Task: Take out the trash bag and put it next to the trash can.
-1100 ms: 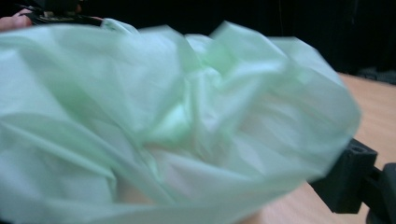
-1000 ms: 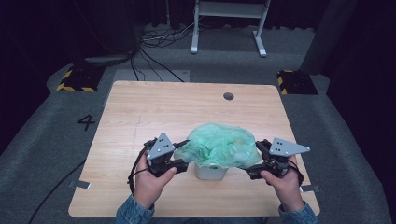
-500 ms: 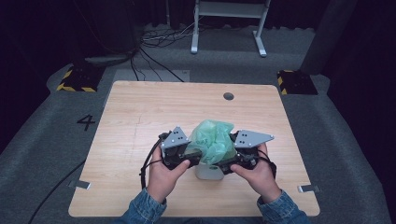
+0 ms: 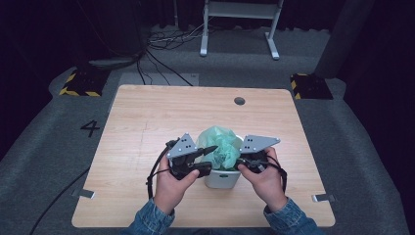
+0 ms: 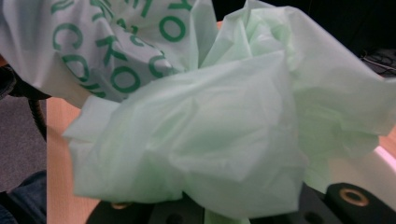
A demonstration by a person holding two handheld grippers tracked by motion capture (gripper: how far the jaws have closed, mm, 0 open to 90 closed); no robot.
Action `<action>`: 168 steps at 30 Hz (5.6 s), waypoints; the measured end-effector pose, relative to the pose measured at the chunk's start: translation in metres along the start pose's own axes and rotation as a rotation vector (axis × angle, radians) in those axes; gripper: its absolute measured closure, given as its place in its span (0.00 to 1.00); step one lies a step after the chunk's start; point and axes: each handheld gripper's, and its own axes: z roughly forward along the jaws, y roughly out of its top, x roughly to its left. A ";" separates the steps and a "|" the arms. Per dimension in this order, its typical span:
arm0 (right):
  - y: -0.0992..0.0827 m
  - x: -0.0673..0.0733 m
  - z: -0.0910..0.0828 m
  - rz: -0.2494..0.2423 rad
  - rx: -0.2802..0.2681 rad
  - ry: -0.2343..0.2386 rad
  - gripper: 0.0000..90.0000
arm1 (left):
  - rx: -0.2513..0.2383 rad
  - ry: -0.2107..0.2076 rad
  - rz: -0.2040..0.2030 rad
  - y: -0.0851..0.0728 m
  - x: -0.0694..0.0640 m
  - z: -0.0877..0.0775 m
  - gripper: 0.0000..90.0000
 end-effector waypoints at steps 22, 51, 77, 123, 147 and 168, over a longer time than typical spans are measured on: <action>0.029 -0.006 -0.034 -0.004 -0.162 -0.035 0.99 | 0.079 0.182 0.100 -0.028 0.019 -0.042 0.41; 0.077 -0.012 -0.116 -0.082 -0.312 -0.190 0.99 | 0.141 0.315 0.107 -0.049 0.029 -0.079 0.38; 0.001 -0.082 -0.134 0.063 -0.142 -0.357 0.98 | 0.191 0.383 0.087 -0.077 0.047 -0.095 0.33; -0.088 -0.074 -0.127 0.337 -0.011 -0.352 0.20 | 0.260 0.387 0.043 -0.097 0.057 -0.082 0.33; -0.157 -0.061 -0.144 0.337 0.056 -0.390 0.18 | 0.297 0.461 -0.017 -0.120 0.071 -0.112 0.32; -0.208 -0.056 -0.147 0.364 0.100 -0.428 0.18 | 0.392 0.507 -0.035 -0.146 0.091 -0.138 0.23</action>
